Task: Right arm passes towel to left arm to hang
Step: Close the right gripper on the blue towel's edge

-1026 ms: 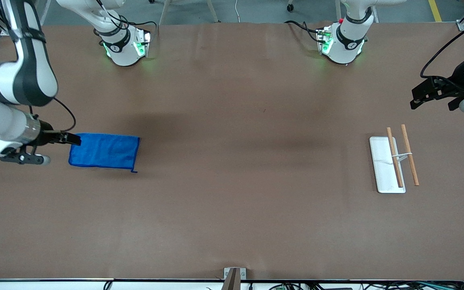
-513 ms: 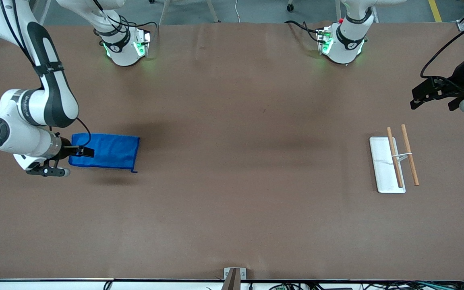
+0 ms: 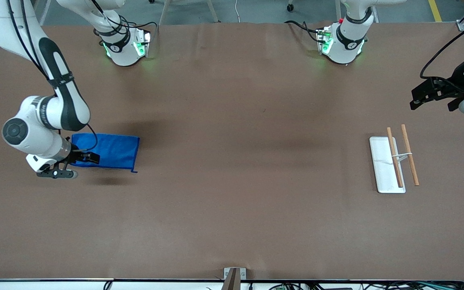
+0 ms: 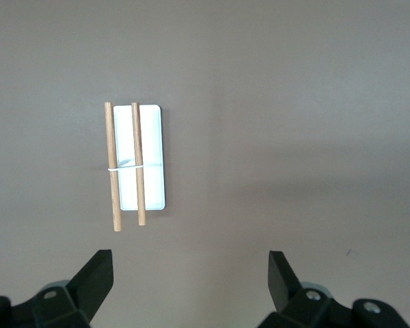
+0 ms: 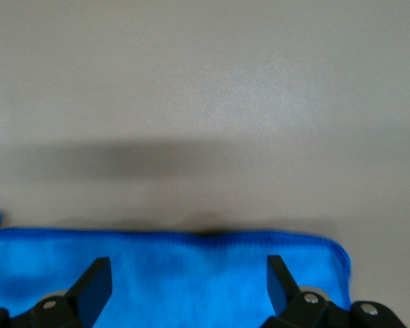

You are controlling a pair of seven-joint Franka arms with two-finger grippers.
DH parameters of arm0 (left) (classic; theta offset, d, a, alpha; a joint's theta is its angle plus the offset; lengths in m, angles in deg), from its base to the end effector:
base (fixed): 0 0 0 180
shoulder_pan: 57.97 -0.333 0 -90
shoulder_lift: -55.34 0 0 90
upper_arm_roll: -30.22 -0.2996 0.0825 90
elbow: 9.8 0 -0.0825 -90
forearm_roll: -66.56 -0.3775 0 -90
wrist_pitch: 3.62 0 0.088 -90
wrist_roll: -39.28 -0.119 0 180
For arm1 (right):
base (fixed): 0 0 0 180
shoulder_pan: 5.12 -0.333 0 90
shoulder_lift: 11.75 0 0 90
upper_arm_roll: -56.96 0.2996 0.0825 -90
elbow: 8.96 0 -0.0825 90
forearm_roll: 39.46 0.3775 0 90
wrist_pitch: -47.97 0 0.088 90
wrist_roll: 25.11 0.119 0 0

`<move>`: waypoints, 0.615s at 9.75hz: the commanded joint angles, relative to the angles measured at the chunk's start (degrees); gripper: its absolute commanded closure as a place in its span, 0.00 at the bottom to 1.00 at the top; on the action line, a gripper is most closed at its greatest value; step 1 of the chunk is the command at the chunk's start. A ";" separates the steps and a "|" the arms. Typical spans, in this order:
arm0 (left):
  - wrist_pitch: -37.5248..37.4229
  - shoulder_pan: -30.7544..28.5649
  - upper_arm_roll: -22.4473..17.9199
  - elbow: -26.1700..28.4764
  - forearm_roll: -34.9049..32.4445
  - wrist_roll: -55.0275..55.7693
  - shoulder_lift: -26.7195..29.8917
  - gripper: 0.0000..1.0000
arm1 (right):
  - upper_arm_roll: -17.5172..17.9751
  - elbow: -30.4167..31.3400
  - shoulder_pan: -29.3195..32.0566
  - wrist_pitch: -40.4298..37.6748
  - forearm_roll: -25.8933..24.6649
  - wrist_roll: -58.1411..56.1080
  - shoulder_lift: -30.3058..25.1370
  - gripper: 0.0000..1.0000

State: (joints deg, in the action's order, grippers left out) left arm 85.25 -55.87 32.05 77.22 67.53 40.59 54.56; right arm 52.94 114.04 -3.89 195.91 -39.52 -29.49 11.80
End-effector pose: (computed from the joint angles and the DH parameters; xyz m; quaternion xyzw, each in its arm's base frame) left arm 0.5494 -0.0397 0.6111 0.9997 -0.0231 0.0089 0.0091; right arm 0.5608 -0.0523 0.1889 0.9998 -0.0041 0.0114 0.0153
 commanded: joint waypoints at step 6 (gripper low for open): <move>1.31 0.10 0.10 1.40 -1.06 0.18 -0.80 0.00 | 0.60 10.40 1.15 2.35 -0.47 -3.00 -3.86 0.00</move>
State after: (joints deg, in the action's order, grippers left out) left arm 85.67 -55.87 32.05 77.22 67.53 40.59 54.44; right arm 52.88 121.20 -3.62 197.97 -39.52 -31.69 11.00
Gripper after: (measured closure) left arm 0.000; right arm 0.000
